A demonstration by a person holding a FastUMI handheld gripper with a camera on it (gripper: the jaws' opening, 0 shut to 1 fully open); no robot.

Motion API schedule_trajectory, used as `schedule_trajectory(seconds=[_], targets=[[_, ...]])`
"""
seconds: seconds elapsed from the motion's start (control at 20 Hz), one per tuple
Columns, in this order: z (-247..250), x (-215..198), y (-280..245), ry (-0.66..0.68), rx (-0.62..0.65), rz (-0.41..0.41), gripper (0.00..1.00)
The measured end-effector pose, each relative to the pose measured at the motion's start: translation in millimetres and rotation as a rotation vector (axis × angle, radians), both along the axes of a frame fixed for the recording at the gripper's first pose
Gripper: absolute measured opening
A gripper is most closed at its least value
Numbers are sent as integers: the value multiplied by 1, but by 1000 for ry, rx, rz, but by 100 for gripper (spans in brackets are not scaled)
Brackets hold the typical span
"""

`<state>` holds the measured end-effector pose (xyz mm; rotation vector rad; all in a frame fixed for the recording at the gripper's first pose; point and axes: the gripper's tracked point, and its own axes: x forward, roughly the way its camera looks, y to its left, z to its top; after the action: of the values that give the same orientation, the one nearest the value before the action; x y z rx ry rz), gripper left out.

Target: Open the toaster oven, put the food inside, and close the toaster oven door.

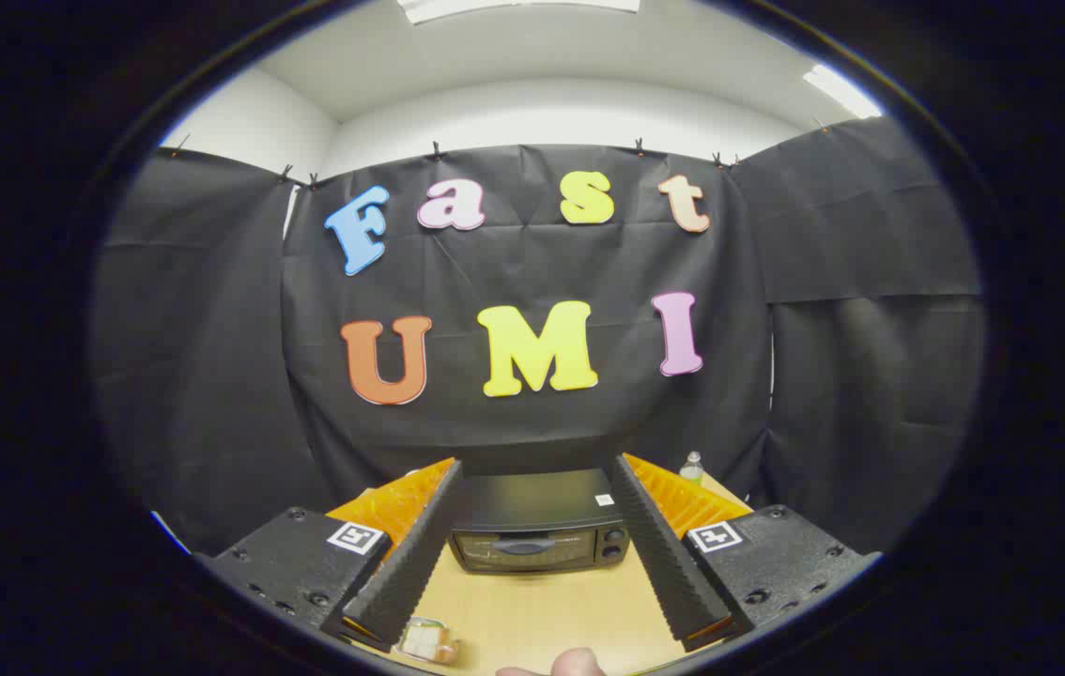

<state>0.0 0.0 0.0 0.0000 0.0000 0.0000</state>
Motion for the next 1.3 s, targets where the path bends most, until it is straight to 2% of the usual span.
schedule_trajectory(seconds=[1.3], targets=[[-21, 24, -25, 57, 64, -3, 100]])
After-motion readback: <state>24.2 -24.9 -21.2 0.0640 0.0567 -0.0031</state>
